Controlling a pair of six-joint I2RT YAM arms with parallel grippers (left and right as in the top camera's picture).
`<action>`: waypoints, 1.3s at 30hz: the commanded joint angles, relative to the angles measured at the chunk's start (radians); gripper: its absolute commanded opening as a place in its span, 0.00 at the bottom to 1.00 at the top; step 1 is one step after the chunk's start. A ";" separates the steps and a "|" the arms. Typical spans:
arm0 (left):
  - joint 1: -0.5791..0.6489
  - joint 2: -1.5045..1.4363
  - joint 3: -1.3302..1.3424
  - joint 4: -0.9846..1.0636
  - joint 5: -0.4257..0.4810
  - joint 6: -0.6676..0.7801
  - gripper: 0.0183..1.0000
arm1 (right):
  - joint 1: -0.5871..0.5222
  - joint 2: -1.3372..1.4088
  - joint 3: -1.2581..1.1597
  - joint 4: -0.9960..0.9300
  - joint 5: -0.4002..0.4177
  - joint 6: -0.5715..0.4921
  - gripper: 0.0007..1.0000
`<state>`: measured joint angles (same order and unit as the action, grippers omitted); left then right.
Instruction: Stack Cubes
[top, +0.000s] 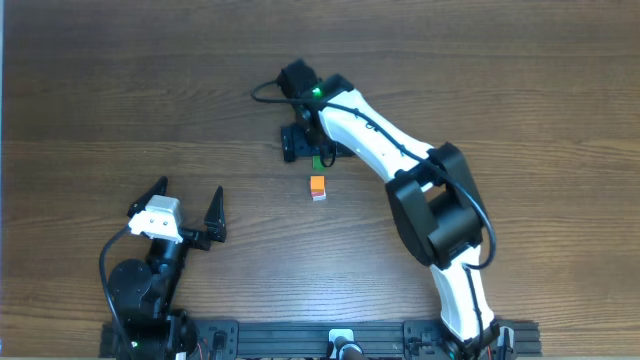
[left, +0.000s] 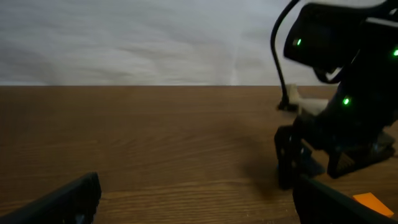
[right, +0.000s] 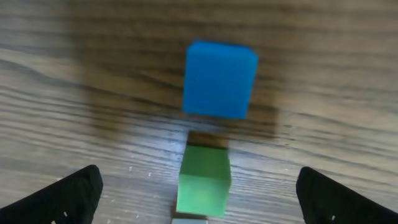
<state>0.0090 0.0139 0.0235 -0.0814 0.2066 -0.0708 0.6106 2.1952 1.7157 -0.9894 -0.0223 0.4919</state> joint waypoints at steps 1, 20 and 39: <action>0.004 -0.008 -0.007 0.003 0.006 0.013 1.00 | 0.021 0.013 0.019 -0.011 0.029 0.036 0.99; 0.004 -0.008 -0.007 0.003 0.006 0.013 1.00 | 0.021 0.045 0.018 -0.031 0.053 0.062 0.96; 0.004 -0.008 -0.007 0.003 0.006 0.013 1.00 | 0.021 0.048 0.018 -0.021 0.027 0.062 0.28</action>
<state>0.0090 0.0139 0.0235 -0.0814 0.2066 -0.0711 0.6285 2.2307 1.7168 -1.0138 0.0105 0.5480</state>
